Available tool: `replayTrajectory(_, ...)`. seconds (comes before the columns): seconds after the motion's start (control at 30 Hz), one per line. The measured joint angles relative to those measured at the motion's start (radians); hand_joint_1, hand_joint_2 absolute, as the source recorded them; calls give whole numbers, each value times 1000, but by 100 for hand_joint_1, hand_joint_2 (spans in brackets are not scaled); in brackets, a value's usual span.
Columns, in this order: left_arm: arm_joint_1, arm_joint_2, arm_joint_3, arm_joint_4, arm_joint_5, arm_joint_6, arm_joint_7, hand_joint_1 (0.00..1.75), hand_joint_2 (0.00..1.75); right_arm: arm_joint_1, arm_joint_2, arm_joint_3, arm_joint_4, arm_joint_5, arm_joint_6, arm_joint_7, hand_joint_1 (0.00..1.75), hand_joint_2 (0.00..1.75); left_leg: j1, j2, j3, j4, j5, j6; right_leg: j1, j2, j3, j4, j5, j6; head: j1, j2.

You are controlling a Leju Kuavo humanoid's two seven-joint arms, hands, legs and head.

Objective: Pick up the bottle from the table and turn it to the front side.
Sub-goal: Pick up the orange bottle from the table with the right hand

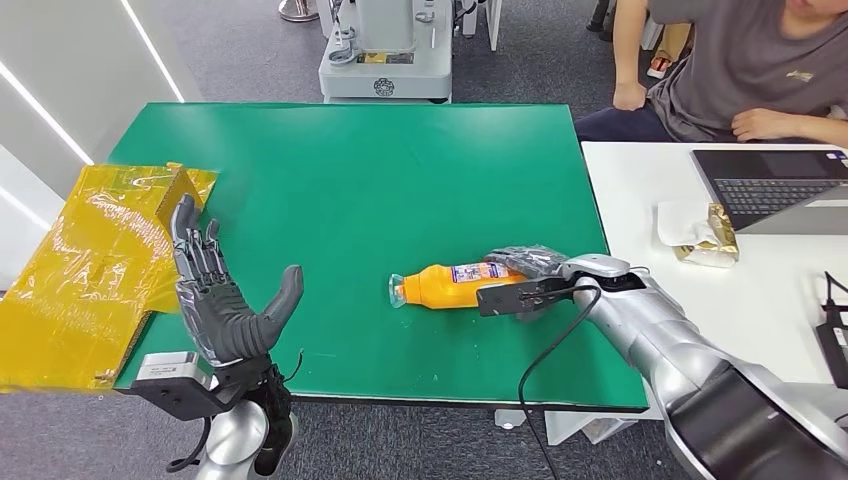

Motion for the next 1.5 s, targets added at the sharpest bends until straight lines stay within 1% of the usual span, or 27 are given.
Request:
replayTrajectory(0.13, 0, 0, 0, 0, 0, 1, 0, 0, 175, 7, -2, 0, 0, -6, -18, 0, 1, 175, 0, 0, 0, 0, 0, 0, 0, 0, 0, 0, 0, 0, 0, 0)
replayTrajectory(0.17, 0, 0, 0, 0, 0, 1, 0, 0, 175, 10, -4, 0, 0, -9, -23, -1, 34, 175, 0, 0, 0, 0, 0, 0, 0, 0, 0, 0, 0, 0, 0, 0)
replayTrajectory(0.2, 0, 0, 0, 0, 0, 1, 0, 0, 175, 14, -5, 0, 0, -12, -31, -1, 74, 175, 0, 0, 0, 0, 0, 0, 0, 0, 0, 0, 0, 0, 0, 0)
replayTrajectory(0.27, 0, 0, 0, 0, 0, 1, 0, 0, 175, 22, -7, 0, 0, -16, -53, -4, 160, 175, 0, 0, 0, 0, 0, 0, 0, 0, 1, 0, 0, 0, 0, 0)
replayTrajectory(0.3, 0, 0, 0, 0, 0, 1, 0, 0, 175, 26, -7, 0, 0, -17, -66, -7, 170, 175, 0, 0, 0, 0, 0, 0, 0, 0, 1, 0, 0, 0, 0, 0)
replayTrajectory(0.33, 0, 0, 0, 0, 0, 1, 0, 0, 175, 30, -8, 0, 0, -17, -78, -9, 174, 175, 0, 0, 0, 0, 0, 0, 0, 0, 1, 0, 0, 0, 0, 0)
replayTrajectory(0.6, 0, 0, 0, 0, -3, -3, 0, 0, 175, 47, -9, 0, -2, -19, -146, -15, 175, 175, 0, 0, 1, 0, 0, 0, 0, 0, 1, 0, 0, 0, 0, 0)
replayTrajectory(0.83, 0, 0, 0, 0, -5, -3, 0, 0, 175, 51, -9, 0, -3, -21, -176, -23, 175, 175, 0, 0, 1, 0, 0, 0, 0, 0, 1, 0, 0, 0, 0, 0)
replayTrajectory(0.93, 1, 1, 0, 0, -6, 7, 0, 0, 175, 63, -8, -2, -7, -36, -237, -23, 175, 175, 0, 0, 1, 0, 0, 0, 0, 0, 1, 0, 0, 0, 0, 0)
replayTrajectory(1.03, 1, 1, 0, 0, -8, 12, 0, 0, 175, 87, -2, -19, -16, -72, -331, -21, 175, 175, 0, -1, 0, 0, 0, 0, 0, -1, 1, 0, 0, 0, 0, 0)
replayTrajectory(1.13, 2, 1, 0, 0, -12, 18, 0, 0, 175, 120, 15, -67, -41, -147, -448, -40, 175, 175, 0, -1, 0, 0, 0, 0, 0, -1, 1, 0, 0, 0, 0, 0)
replayTrajectory(1.2, 2, 0, 0, 0, -16, 22, 0, 0, 175, 143, 31, -116, -66, -210, -498, -67, 175, 175, 0, -1, -1, 0, 0, 0, 0, -1, 1, 0, 0, 0, 0, 0)
replayTrajectory(1.3, 2, 0, 0, 0, -19, 26, 0, 0, 175, 166, 51, -188, -102, -266, -516, -95, 175, 175, 0, -1, -1, 0, 0, 0, 0, -1, 0, 0, 0, 0, 0, 0)
replayTrajectory(1.4, 2, 0, 0, 0, -20, 28, 0, 0, 175, 183, 65, -237, -131, -300, -518, -116, 175, 175, 0, -1, -1, -1, 0, 0, 0, -1, 0, 0, -1, 1, 0, 0)
replayTrajectory(1.5, 2, 0, 0, 1, -21, 32, 0, 0, 175, 206, 76, -301, -178, -382, -526, -163, 175, 175, 0, -1, -1, 0, 0, 0, 0, -2, 0, 0, -1, 1, 0, 0)
